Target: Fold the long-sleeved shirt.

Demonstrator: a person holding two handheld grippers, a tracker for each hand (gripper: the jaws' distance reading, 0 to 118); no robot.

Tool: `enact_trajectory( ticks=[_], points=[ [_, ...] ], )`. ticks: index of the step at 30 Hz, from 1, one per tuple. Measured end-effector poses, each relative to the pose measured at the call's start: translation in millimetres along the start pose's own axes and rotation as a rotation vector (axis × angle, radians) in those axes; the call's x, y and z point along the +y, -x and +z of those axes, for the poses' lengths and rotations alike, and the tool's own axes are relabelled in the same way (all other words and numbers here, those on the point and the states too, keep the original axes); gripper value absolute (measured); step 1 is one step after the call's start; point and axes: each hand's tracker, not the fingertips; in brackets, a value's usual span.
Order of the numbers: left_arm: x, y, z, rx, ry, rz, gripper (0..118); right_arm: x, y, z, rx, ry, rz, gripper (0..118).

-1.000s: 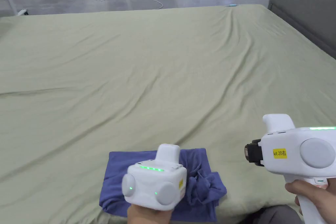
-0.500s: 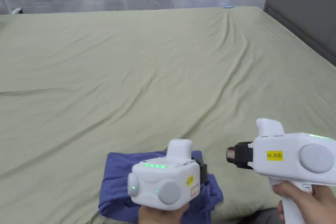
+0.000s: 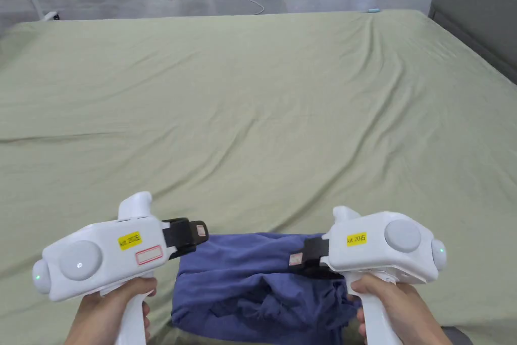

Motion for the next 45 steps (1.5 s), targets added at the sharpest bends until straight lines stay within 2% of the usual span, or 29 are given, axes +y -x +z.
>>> enact_trajectory(
  ticks=[1,2,3,4,5,6,9,11,13,15,16,18,19,20,21,23,26,30,34,37,45],
  points=[
    [1,10,-1,0.004,0.014,0.034,34,-1,-9,-5,-0.057,0.031,-0.011,0],
    [0,20,-4,0.012,0.044,0.070,63,-3,-18,-10,-0.176,0.064,-0.006,0],
    [-1,30,-9,0.018,0.073,0.104,94,-6,-29,-12,-0.094,0.035,-0.009,0],
    [-2,40,-14,0.022,0.098,0.143,100,-7,-38,-8,0.039,-0.003,-0.065,0],
    [-4,49,-19,0.017,0.104,0.168,100,-10,-43,-5,0.036,-0.003,-0.113,0],
    [-6,58,-25,0.002,0.118,0.194,100,-11,-46,-4,0.055,-0.003,-0.128,0],
    [-13,78,-44,-0.056,0.192,0.285,100,-12,-45,-6,0.055,-0.005,-0.114,0],
    [-17,79,-41,-0.091,0.132,0.307,100,-12,-45,-6,0.056,-0.007,-0.116,0],
    [-15,82,-41,-0.182,0.123,0.349,98,-12,-44,-7,0.055,-0.009,-0.118,0],
    [-18,86,-46,-0.312,0.142,0.370,79,-12,-45,-8,0.058,-0.012,-0.123,0],
    [-22,86,-54,-0.363,0.173,0.393,77,-12,-45,-8,0.058,-0.013,-0.124,0],
    [-34,78,-70,-0.307,0.229,0.368,72,-12,-44,-8,0.055,-0.013,-0.124,0],
    [-37,73,-72,-0.257,0.217,0.301,58,-12,-43,-8,0.052,-0.013,-0.122,0],
    [-36,67,-71,-0.173,0.201,0.230,38,-12,-43,-8,0.050,-0.013,-0.121,0],
    [-33,66,-69,-0.114,0.215,0.185,12,-12,-41,-7,0.050,-0.014,-0.121,0],
    [-30,66,-63,-0.201,0.215,0.196,8,-13,-38,-7,0.044,-0.016,-0.121,0],
    [-23,49,-48,-0.194,0.164,0.084,7,-11,-25,-3,-0.006,-0.020,-0.094,0],
    [-8,44,-32,-0.211,0.118,0.094,7,-11,29,7,-0.179,-0.092,0.111,0],
    [10,51,-10,-0.222,0.063,0.057,7,-11,95,11,-0.213,-0.207,0.267,0],
    [29,75,22,-0.191,0.017,0.036,6,-9,155,-1,-0.259,-0.287,0.418,0],
    [98,203,144,0.030,-0.086,0.020,6,-10,304,-106,-0.165,-0.292,0.668,0]
  ],
)
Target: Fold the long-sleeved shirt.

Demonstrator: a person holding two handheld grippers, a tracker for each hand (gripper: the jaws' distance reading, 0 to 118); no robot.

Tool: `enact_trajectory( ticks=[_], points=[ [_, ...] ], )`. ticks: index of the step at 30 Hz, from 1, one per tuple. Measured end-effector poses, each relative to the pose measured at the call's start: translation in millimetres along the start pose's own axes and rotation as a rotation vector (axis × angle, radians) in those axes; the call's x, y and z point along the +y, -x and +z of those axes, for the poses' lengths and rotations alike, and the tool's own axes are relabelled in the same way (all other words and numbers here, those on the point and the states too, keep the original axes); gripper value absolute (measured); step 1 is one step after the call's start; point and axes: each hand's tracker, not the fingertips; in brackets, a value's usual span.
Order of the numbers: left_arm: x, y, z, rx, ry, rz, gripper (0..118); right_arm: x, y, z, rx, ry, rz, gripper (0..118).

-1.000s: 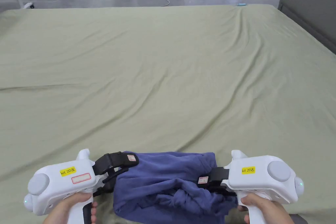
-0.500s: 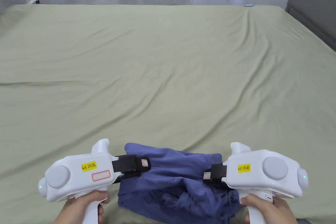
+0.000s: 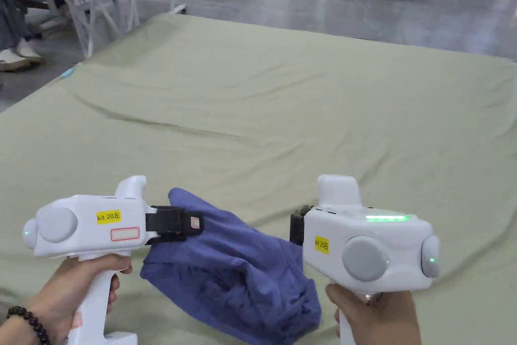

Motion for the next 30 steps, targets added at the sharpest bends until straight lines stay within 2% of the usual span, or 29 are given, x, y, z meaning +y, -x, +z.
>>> enact_trajectory(
  ticks=[6,11,12,13,15,16,18,20,21,22,23,24,25,27,30],
  points=[
    [41,111,76,0.244,-0.083,0.091,6,21,104,-70,0.116,-0.012,0.084,0],
    [39,155,93,0.322,-0.113,0.206,8,18,151,-101,0.157,-0.007,0.138,0],
    [38,155,92,0.361,-0.105,0.211,18,16,154,-102,0.152,-0.006,0.152,0],
    [36,152,89,0.409,-0.118,0.196,43,15,156,-104,0.145,-0.002,0.163,0],
    [32,144,89,0.438,-0.152,0.137,113,15,152,-103,0.147,0.009,0.171,0],
    [30,140,91,0.412,-0.164,0.116,118,15,147,-99,0.149,0.011,0.168,0],
    [31,126,97,0.415,-0.189,0.082,118,14,132,-87,0.146,0.005,0.158,0],
    [35,105,98,0.479,-0.181,0.044,118,17,112,-69,0.133,-0.019,0.136,0],
    [35,92,100,0.479,-0.195,0.031,117,19,99,-59,0.125,-0.035,0.116,0],
    [34,76,99,0.464,-0.224,0.014,108,22,86,-49,0.117,-0.044,0.098,0],
    [32,56,98,0.406,-0.278,-0.026,80,25,72,-36,0.104,-0.058,0.078,0],
    [29,30,94,0.367,-0.348,-0.085,20,28,56,-22,0.086,-0.089,0.052,0],
    [27,5,88,0.360,-0.389,-0.127,0,31,40,-7,0.062,-0.123,0.029,0],
    [21,-52,69,0.381,-0.451,-0.230,0,36,8,25,0.008,-0.191,-0.006,0],
    [6,-138,42,0.325,-0.566,-0.383,0,41,-40,80,-0.080,-0.311,-0.044,0]
  ],
)
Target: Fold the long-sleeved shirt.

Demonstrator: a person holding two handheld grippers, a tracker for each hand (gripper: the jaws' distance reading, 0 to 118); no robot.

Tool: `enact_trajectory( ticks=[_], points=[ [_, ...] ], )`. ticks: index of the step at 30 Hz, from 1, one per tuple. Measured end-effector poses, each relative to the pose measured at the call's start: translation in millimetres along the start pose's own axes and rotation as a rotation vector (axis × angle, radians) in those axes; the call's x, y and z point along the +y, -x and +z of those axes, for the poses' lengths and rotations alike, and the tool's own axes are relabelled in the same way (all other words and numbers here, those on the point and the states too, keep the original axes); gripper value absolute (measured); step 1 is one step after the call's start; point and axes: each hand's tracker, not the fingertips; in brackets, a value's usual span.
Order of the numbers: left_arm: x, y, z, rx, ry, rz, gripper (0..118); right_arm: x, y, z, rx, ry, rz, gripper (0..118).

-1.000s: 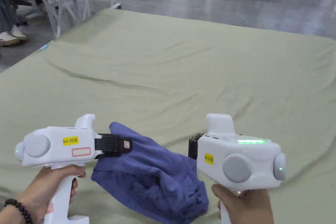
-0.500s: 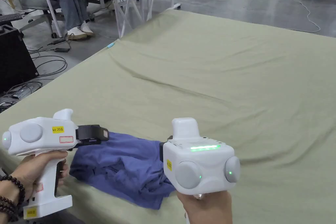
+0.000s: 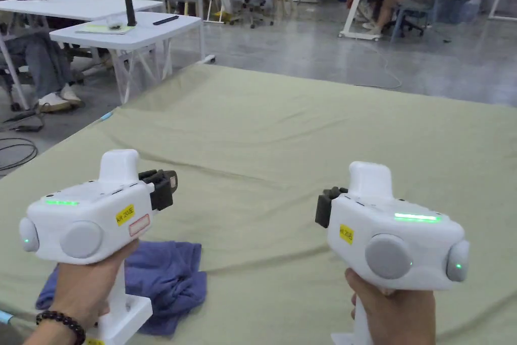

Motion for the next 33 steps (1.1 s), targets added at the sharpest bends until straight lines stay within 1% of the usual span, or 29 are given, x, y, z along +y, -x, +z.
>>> enact_trajectory(
  ticks=[3,6,7,8,10,12,13,15,16,19,22,24,27,31,33],
  points=[
    [6,-76,-9,-0.008,-0.076,-0.080,0,18,-49,48,-0.113,-0.119,0.001,0],
    [2,-138,-14,-0.009,-0.148,-0.165,0,27,-90,90,-0.239,-0.245,0.031,0],
    [-2,-155,-16,0.023,-0.177,-0.172,0,27,-103,104,-0.275,-0.289,0.034,0],
    [-7,-170,-16,0.052,-0.192,-0.163,0,25,-115,115,-0.302,-0.327,0.034,0],
    [-19,-194,-10,0.014,-0.200,-0.105,0,19,-137,133,-0.345,-0.376,0.053,0],
    [-33,-215,-3,0.001,-0.205,-0.066,0,7,-155,147,-0.417,-0.405,0.090,0],
    [-40,-224,1,0.009,-0.208,-0.077,0,0,-162,153,-0.459,-0.424,0.104,0],
    [-51,-236,8,0.002,-0.211,-0.107,0,-13,-172,160,-0.506,-0.434,0.101,0],
    [-55,-240,11,-0.011,-0.207,-0.122,0,-19,-177,164,-0.488,-0.433,0.098,0],
    [-65,-250,19,-0.006,-0.207,-0.149,0,-38,-187,169,-0.489,-0.424,0.094,0],
    [-75,-252,27,-0.005,-0.219,-0.158,0,-57,-193,168,-0.503,-0.394,0.089,0],
    [-86,-255,28,-0.029,-0.231,-0.186,0,-72,-195,171,-0.500,-0.389,0.093,0],
    [-105,-259,27,-0.031,-0.199,-0.230,0,-86,-196,171,-0.532,-0.369,0.107,0],
    [-126,-254,25,-0.027,-0.169,-0.199,0,-101,-199,171,-0.528,-0.365,0.099,0],
    [-131,-251,24,-0.006,-0.167,-0.208,0,-106,-197,168,-0.540,-0.374,0.106,0]
  ],
)
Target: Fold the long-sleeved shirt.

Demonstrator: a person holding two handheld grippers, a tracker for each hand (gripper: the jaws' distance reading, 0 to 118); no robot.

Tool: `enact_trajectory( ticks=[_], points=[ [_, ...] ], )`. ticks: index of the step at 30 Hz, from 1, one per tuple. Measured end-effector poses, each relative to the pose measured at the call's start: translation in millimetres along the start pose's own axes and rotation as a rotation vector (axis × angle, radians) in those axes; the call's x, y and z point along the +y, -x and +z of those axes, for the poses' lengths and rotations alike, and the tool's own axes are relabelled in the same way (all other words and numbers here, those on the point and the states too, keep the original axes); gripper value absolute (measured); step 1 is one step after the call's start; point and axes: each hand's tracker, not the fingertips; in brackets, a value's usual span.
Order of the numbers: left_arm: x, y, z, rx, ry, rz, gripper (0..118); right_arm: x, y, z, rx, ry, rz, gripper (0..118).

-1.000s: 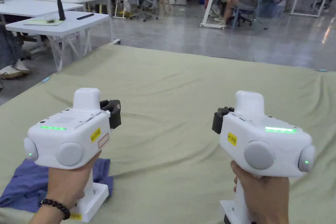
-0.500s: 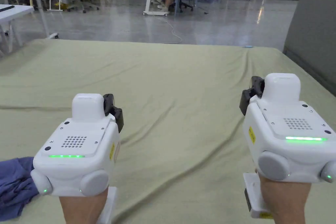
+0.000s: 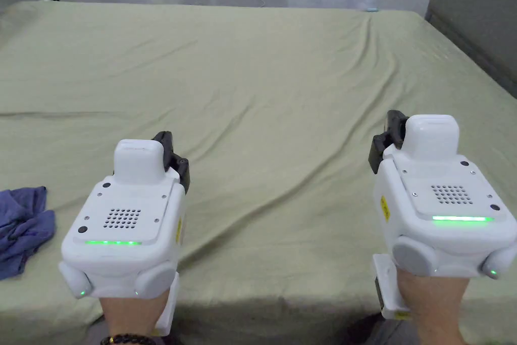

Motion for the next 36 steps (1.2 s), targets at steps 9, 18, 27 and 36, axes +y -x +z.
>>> enact_trajectory(
  ticks=[9,18,27,36],
  points=[
    [1,5,-5,-0.007,0.021,0.023,0,0,5,-3,0.021,0.018,0.013,0],
    [6,-2,-10,-0.034,0.016,0.047,114,6,-4,-9,-0.021,0.019,-0.003,96],
    [2,-11,-17,-0.028,-0.039,-0.046,114,2,-7,-19,-0.034,0.032,0.011,101],
    [12,-12,-17,-0.032,-0.033,-0.031,114,0,-17,-19,-0.004,0.041,0.000,101]
  ],
)
